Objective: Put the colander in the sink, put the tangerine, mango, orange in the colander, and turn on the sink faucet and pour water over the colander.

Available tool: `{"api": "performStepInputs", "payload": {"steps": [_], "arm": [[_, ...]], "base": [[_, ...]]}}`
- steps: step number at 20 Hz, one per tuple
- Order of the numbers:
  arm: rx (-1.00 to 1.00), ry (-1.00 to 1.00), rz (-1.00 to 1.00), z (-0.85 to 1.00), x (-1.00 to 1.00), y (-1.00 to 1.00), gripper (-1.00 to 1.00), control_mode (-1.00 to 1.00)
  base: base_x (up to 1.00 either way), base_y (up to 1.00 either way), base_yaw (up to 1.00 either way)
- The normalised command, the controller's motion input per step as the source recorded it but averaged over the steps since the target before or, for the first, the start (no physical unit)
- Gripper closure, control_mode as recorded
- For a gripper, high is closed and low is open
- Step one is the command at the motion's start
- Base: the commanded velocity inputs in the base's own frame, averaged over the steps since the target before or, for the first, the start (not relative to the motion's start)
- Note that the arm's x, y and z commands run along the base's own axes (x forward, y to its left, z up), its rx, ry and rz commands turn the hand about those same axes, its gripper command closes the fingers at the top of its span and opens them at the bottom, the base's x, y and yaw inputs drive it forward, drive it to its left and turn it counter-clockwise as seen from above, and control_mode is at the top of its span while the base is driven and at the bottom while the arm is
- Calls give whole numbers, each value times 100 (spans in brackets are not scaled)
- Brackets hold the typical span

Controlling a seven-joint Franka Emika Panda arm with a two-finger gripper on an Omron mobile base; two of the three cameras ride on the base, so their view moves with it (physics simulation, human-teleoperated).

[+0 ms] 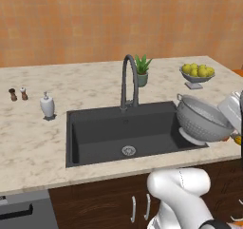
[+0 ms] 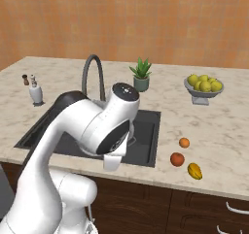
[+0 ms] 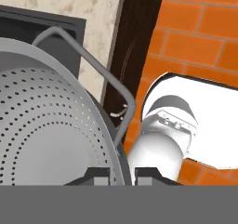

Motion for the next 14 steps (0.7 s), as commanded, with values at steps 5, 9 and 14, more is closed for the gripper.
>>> {"api": "performStepInputs", "payload": {"steps": [5,9,14], "arm": [[0,1,3,-4,81,-48,100,-100],[0,0,5,-27,93,-6,100,-100],[-1,-3,9,-54,66,0,100,-100]], "base": [[0,0,0],[0,0,0],[0,0,0]]}}
